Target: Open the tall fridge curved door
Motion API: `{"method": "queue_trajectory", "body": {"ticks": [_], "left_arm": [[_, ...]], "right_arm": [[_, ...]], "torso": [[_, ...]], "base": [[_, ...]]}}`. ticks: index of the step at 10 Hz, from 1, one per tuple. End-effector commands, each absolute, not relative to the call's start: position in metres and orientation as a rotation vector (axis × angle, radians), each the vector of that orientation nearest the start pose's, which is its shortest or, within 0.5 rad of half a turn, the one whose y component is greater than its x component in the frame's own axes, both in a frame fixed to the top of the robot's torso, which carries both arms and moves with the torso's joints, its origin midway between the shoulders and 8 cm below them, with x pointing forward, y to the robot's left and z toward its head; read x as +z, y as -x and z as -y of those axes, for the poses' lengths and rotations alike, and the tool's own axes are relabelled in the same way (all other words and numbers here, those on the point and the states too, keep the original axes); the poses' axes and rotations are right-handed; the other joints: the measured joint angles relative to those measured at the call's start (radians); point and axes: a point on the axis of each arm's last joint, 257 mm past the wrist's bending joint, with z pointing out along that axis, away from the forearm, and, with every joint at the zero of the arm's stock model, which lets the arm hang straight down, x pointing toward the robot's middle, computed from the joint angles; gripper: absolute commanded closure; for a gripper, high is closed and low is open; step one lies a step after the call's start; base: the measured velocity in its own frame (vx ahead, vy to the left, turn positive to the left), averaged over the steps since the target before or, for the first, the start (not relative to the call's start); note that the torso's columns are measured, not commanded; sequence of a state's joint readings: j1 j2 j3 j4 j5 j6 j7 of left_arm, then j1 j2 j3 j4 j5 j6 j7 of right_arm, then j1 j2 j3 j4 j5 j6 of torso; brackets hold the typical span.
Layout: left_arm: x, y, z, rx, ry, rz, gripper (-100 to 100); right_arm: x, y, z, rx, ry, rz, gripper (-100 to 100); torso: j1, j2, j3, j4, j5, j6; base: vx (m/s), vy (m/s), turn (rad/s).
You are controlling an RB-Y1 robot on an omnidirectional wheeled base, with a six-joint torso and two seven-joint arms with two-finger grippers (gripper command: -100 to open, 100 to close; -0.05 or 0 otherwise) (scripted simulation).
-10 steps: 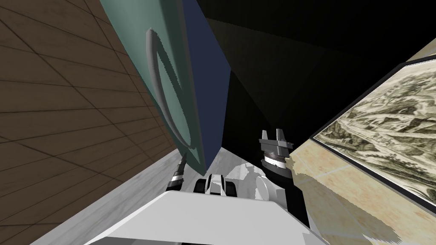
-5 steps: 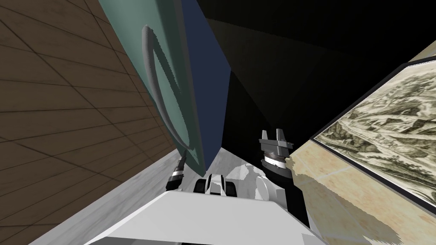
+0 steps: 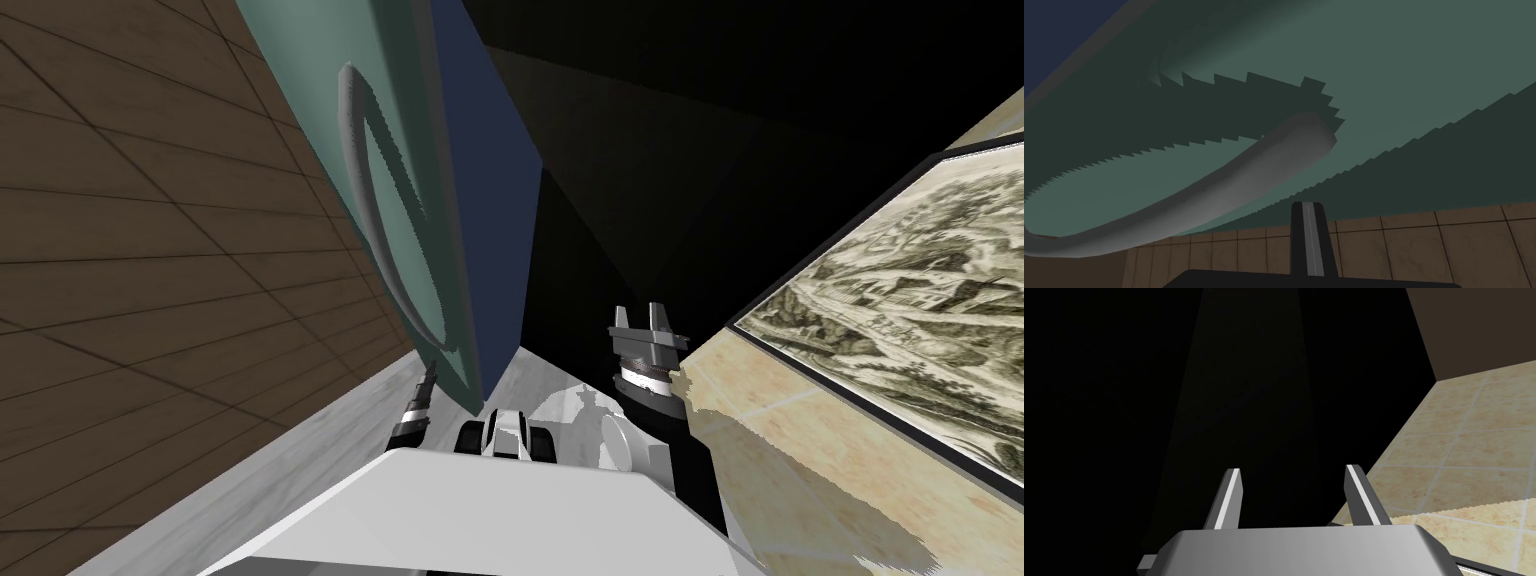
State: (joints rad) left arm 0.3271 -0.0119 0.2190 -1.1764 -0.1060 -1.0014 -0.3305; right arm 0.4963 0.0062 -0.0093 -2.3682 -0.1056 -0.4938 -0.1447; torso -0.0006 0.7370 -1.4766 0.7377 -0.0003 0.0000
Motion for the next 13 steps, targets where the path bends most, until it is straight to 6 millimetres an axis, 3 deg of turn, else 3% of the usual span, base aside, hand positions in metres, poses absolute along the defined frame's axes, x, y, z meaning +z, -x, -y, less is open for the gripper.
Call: {"method": "queue_trajectory", "body": {"ticks": [1, 5, 8, 9, 13], "left_arm": [[-0.298, -0.351, -0.363, -0.723, 0.722, -1.091, -100], [-0.291, -0.355, -0.388, -0.690, 0.654, -1.141, -100], [-0.287, -0.364, -0.389, -0.691, 0.686, -1.125, -100], [-0.280, -0.368, -0.398, -0.679, 0.666, -1.134, -100], [-0.284, -0.372, -0.371, -0.720, 0.769, -1.057, -100]], "right_arm": [[0.063, -0.323, 0.291, 1.518, -0.700, -0.442, 0], [0.063, -0.323, 0.291, 1.518, -0.700, -0.442, 0], [0.063, -0.323, 0.291, 1.518, -0.700, -0.441, 0], [0.063, -0.323, 0.291, 1.518, -0.700, -0.441, 0], [0.063, -0.323, 0.291, 1.518, -0.700, -0.441, 0]], "torso": [[0.000, 0.000, 0.000, 0.000, 0.000, 0.000], [0.000, 0.001, 0.001, 0.000, 0.000, 0.000], [-0.001, 0.001, 0.001, 0.000, 0.000, 0.000], [-0.002, 0.001, 0.000, 0.000, 0.000, 0.000], [0.003, 0.002, 0.001, 0.001, 0.001, 0.000]], "base": [[0.003, -0.009, 0.004], [0.003, -0.014, 0.006], [0.004, -0.050, 0.027], [0.022, -0.078, 0.033], [0.011, -0.056, 0.014]]}}
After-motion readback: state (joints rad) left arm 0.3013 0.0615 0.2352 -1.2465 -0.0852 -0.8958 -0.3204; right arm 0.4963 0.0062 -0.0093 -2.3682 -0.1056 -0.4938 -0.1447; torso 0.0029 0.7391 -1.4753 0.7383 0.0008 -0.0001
